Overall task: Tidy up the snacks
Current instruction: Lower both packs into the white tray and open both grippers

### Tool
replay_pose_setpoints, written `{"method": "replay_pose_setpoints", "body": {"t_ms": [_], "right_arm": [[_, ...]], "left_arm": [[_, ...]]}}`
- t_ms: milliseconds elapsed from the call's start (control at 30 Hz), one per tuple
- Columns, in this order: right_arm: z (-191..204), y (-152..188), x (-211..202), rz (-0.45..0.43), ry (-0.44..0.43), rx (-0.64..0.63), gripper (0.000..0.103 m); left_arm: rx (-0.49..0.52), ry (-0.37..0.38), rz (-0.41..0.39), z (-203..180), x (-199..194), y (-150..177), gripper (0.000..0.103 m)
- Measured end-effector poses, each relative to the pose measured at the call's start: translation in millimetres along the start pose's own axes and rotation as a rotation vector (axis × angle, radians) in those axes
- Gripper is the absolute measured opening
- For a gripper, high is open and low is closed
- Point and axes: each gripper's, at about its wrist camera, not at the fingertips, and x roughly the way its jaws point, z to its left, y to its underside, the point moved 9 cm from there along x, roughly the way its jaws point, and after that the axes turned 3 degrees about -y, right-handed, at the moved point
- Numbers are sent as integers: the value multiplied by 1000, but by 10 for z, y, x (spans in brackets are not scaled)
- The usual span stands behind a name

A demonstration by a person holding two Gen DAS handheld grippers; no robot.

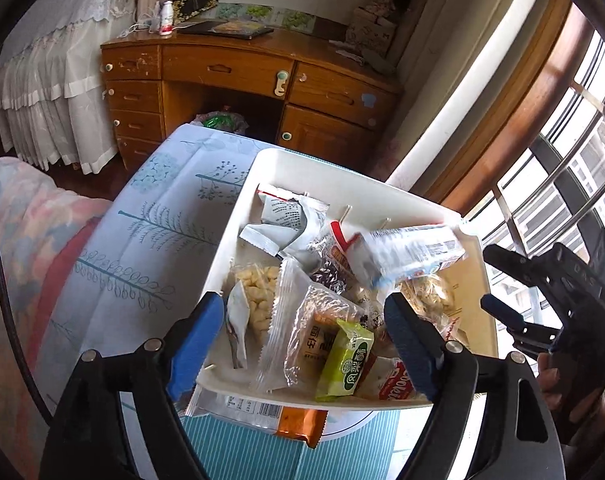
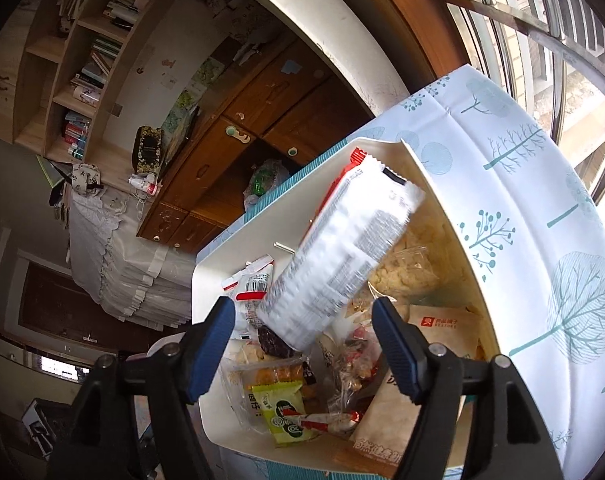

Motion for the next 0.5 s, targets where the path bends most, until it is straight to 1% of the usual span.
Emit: {"method": "replay_pose_setpoints", "body": {"t_ms": [133, 233, 433, 500], "right_arm": [[-18, 84, -98, -14, 12, 9, 73], [-2, 169, -174, -32, 30, -8, 73], [167, 395, -271, -72, 22, -81, 73], [236, 493, -295, -87, 27, -130, 73]], "left_arm": [[-36, 18, 3, 139, -91, 22, 83], [-54, 21, 4, 269, -149, 54, 83], [-52, 10, 12, 502, -248, 184, 83], [-57, 10, 17, 591, -278, 228, 83]]}}
